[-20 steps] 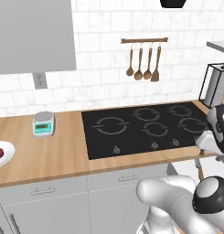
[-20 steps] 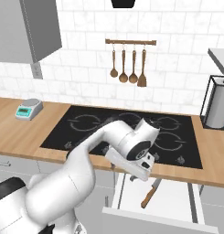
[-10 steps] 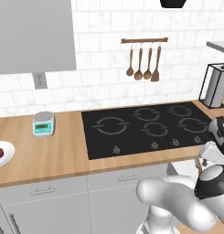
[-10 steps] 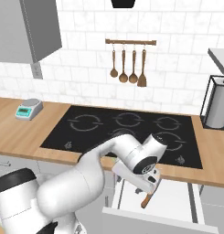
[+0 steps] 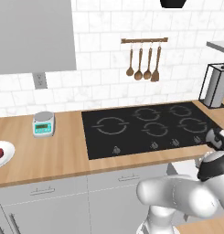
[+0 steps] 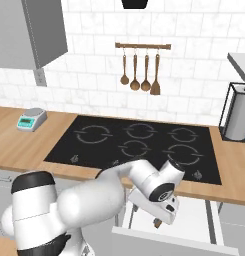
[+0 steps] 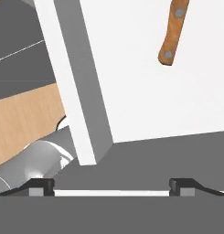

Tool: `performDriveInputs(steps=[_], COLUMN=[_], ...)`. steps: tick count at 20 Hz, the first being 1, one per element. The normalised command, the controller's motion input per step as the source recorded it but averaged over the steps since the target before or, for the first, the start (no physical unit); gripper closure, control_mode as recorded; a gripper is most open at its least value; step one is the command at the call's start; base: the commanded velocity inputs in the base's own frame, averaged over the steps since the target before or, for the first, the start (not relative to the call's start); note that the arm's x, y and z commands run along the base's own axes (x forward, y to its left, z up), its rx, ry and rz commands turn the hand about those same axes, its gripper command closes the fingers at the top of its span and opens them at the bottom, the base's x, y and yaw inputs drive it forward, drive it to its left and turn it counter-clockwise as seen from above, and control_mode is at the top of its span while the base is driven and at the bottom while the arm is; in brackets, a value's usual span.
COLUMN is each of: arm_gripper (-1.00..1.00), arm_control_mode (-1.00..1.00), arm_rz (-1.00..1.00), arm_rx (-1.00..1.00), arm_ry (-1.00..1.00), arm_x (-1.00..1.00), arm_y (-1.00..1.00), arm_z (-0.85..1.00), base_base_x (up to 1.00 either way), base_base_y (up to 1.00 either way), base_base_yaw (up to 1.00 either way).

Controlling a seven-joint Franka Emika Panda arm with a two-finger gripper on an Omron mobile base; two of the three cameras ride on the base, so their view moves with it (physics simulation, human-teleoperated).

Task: Pick up the knife from the drawer and place it on the cutting board. Then place the meat from the plate to the cutting board.

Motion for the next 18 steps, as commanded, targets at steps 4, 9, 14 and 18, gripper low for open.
performDriveInputs(steps=[4,9,14,18], arm_gripper=[-1.0,-1.0,-1.0,-1.0], arm_control_mode=[-1.0,-1.0,-1.0,-1.0], arm_rz=[0.0,0.0,0.0,0.02], arm_rx=[0.03,0.0,0.0,0.0], arm_ry=[0.01,0.07,0.0,0.01], arm_x=[0.25,0.28,0.19,0.02], arm_y=[-0.52,-0.29,-0.06,-0.12], arm_z=[-0.35,-0.54,-0.22,-0.32], base_base_x=[0.0,0.0,0.0,0.0], base_base_y=[0.0,0.0,0.0,0.0], base_base_yaw=[0.0,0.0,0.0,0.0])
